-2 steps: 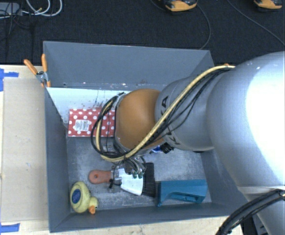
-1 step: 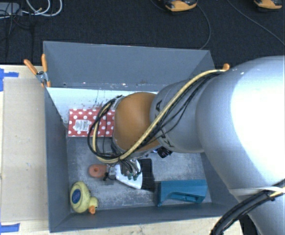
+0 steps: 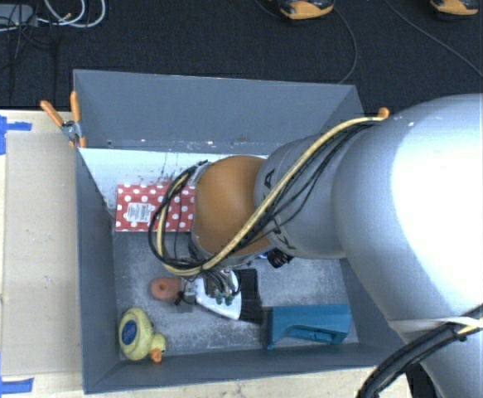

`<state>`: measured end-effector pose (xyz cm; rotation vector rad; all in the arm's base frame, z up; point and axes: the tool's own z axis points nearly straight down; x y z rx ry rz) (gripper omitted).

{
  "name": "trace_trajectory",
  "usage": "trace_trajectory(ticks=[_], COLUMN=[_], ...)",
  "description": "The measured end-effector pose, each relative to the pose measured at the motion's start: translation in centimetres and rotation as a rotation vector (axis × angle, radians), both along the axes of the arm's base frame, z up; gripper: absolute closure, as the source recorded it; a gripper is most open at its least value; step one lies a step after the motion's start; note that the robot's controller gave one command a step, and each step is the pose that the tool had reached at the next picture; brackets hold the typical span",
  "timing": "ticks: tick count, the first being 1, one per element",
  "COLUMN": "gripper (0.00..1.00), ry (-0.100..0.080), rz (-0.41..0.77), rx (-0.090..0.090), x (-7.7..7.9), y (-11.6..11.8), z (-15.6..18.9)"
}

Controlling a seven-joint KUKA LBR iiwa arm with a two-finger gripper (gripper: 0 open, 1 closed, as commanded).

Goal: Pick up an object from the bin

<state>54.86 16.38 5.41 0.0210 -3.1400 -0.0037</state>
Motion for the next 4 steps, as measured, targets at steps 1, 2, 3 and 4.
trace_trajectory(ticks=[1, 2, 3, 4], gripper=[1.0, 1.0, 1.0, 1.0], ry=[0.009, 0.009, 0.006, 0.006], rz=[-0.001, 0.0, 0.0, -0.001], rx=[-0.003, -0.003, -0.002, -0.002], x=[-0.3, -0.3, -0.2, -0.2], y=[-0.1, -0.1, -0.1, -0.1], z=[1.3, 4.1, 6.4, 7.8])
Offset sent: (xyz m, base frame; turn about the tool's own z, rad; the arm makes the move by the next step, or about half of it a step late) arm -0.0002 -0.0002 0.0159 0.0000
